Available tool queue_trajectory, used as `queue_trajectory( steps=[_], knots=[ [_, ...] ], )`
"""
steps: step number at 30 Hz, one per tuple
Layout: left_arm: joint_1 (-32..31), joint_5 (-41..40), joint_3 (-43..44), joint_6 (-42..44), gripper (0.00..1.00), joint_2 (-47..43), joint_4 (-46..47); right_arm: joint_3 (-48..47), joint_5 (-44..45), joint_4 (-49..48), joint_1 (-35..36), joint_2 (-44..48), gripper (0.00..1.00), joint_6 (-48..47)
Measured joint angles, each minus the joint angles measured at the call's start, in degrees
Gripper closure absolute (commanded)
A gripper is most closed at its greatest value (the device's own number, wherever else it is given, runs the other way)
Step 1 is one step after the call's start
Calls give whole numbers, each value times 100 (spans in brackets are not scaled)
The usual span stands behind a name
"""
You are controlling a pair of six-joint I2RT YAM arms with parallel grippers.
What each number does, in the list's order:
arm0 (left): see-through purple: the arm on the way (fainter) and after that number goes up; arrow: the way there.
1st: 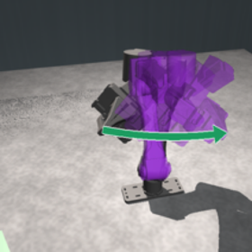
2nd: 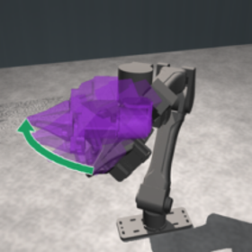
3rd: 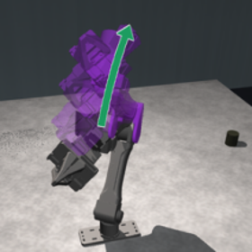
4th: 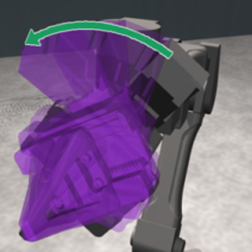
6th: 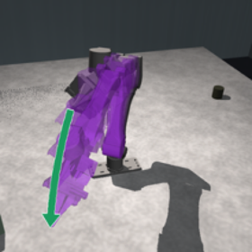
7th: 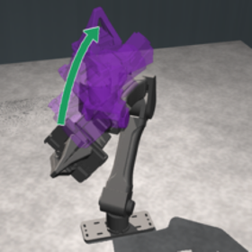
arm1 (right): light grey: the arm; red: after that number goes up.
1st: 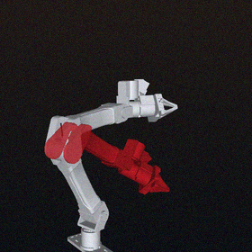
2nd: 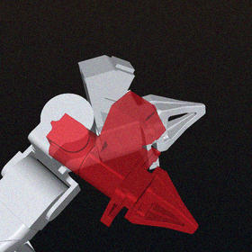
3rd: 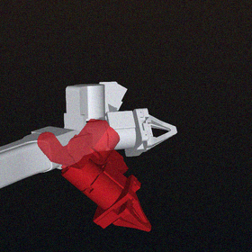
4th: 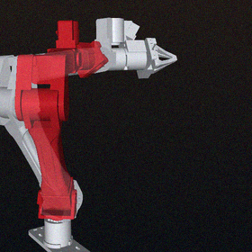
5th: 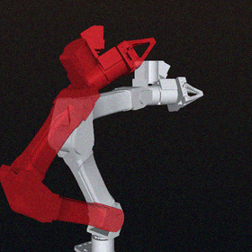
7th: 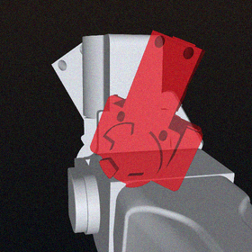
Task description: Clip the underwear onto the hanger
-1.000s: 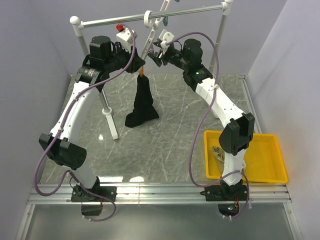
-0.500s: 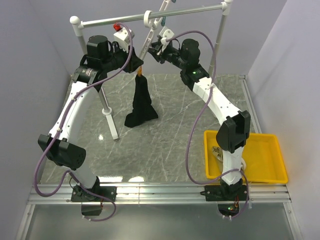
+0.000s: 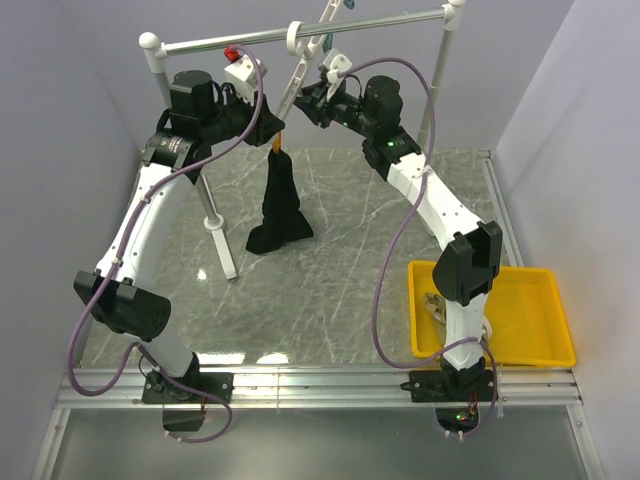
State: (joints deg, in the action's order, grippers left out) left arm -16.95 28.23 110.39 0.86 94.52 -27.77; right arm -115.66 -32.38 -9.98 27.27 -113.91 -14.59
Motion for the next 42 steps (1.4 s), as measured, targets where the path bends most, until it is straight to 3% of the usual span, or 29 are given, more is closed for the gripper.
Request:
queue_trajectory(
  steps=[7, 11, 18, 25, 27, 30, 36, 42],
  knots=[
    [20, -11, -199, 223, 64, -221, 33, -365, -101, 553, 0, 0, 100, 588],
    [28, -17, -221, 372, 48, -286, -2, -424, -94, 723, 20, 0, 100, 894],
    [28, 0, -374, 793, 41, -452, 50, -623, 48, 1080, 2, -11, 100, 1390],
    [31, 380, -1370, 1882, 30, -1550, 37, -660, 203, 1176, 11, -13, 100, 1563],
    [31, 544, -1683, 2277, 19, -1991, -160, -660, 251, 1182, 11, -13, 100, 1567],
    [-68, 903, -1956, 3289, 18, -2564, -758, -660, 299, 1193, 11, -13, 100, 1565],
    [-1397, 330, -2214, 5145, 19, -2581, -2138, -660, 345, 1209, 11, -13, 100, 1604],
    [-2509, -981, -2483, 6124, 18, -1176, -2736, -660, 374, 1211, 11, -13, 100, 1631]
  ],
)
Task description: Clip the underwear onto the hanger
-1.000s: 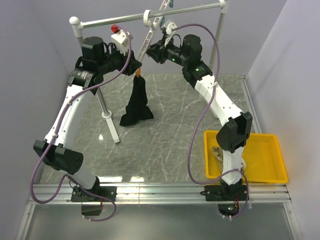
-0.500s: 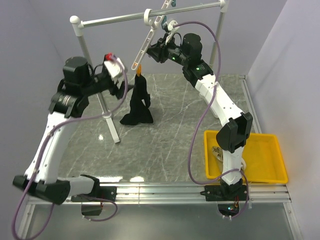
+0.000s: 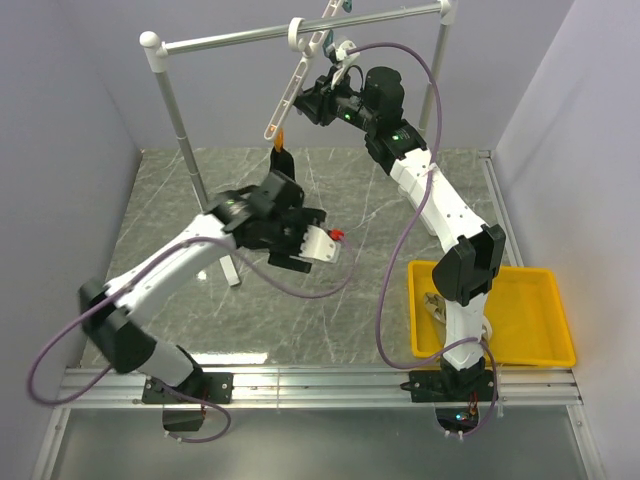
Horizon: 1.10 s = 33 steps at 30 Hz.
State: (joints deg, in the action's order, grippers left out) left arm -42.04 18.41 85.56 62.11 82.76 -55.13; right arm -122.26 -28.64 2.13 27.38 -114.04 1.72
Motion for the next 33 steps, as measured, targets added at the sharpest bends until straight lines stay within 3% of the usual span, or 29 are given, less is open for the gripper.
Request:
queue_trajectory(
  steps=[8, 16, 22, 29, 33],
  knots=[
    [-461, -1322, 881, 549, 15, 1733, -542, 0, 13, 2, 0, 0, 100, -4],
    [-459, -2280, 968, 787, 14, 2299, -485, 2, 9, 0, 0, 0, 100, -4],
    [-243, -2522, 1766, 839, 14, 2944, -529, 44, 7, -76, 0, 0, 100, -2],
    [-9, -2745, 1685, 1043, 15, 3069, -505, 48, 9, -90, 0, 0, 100, 0],
    [35, -2776, 1685, 1078, 26, 3222, -542, 57, 9, -109, 0, 0, 100, 0]
  ],
)
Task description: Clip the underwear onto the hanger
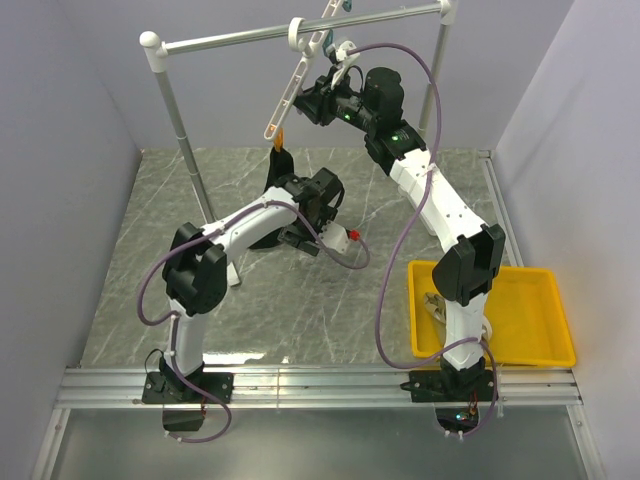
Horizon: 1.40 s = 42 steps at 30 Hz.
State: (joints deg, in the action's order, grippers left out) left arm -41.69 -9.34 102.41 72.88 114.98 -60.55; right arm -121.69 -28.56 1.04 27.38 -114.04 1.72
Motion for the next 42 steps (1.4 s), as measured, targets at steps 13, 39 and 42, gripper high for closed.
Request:
queue_trajectory(
  steps=[13, 39, 42],
  knots=[
    [81, -114, -9, 61, 47, 155, -216, 11, 0, -20, 0, 0, 100, 15],
    [337, 2120, -319, -940, 100, -2015, -291, 127, 52, -243, 0, 0, 100, 313],
    [551, 2616, -317, -1515, 100, -2190, -98, 151, 70, -275, 0, 0, 100, 339]
  ],
)
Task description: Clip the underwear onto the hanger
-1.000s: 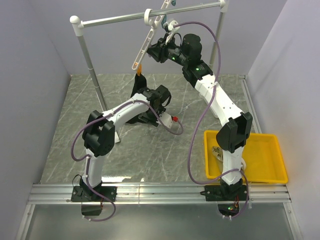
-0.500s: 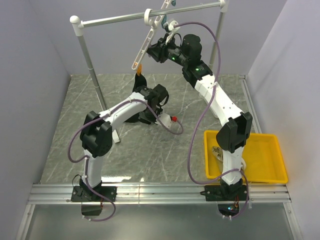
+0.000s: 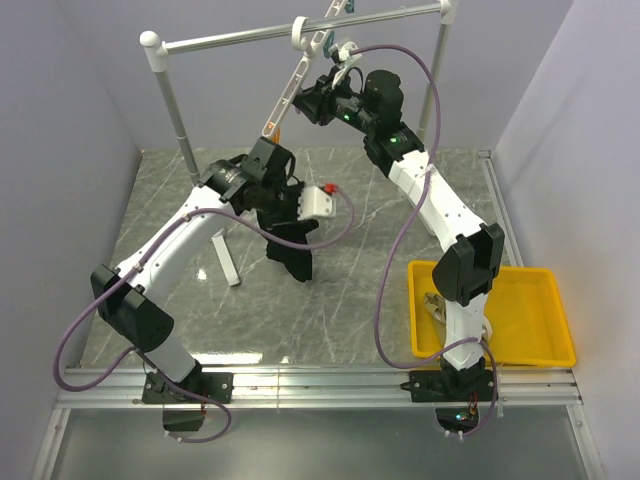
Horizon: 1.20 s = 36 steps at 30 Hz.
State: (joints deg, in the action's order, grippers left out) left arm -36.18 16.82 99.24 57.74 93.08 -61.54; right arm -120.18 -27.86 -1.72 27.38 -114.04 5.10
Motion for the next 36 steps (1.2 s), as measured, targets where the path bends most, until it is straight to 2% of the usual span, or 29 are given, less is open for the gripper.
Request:
queue_trajectory(
  steps=[7, 10, 17, 25, 36],
  knots=[
    [505, 780, 4, -2234, 100, -68, 1021, 74, 37, -133, 0, 7, 100, 76],
    [627, 778, 7, -3316, 100, -186, 1703, 105, 52, -175, 0, 11, 100, 131],
    [756, 343, 142, -4819, 100, -337, 2756, 166, 90, -293, 0, 24, 100, 221],
    [935, -389, 140, -5768, 100, -348, 3178, 245, 92, -407, 0, 46, 100, 367],
    [1062, -848, 380, -6067, 100, -264, 3335, 337, 94, -501, 0, 76, 100, 400]
  ],
)
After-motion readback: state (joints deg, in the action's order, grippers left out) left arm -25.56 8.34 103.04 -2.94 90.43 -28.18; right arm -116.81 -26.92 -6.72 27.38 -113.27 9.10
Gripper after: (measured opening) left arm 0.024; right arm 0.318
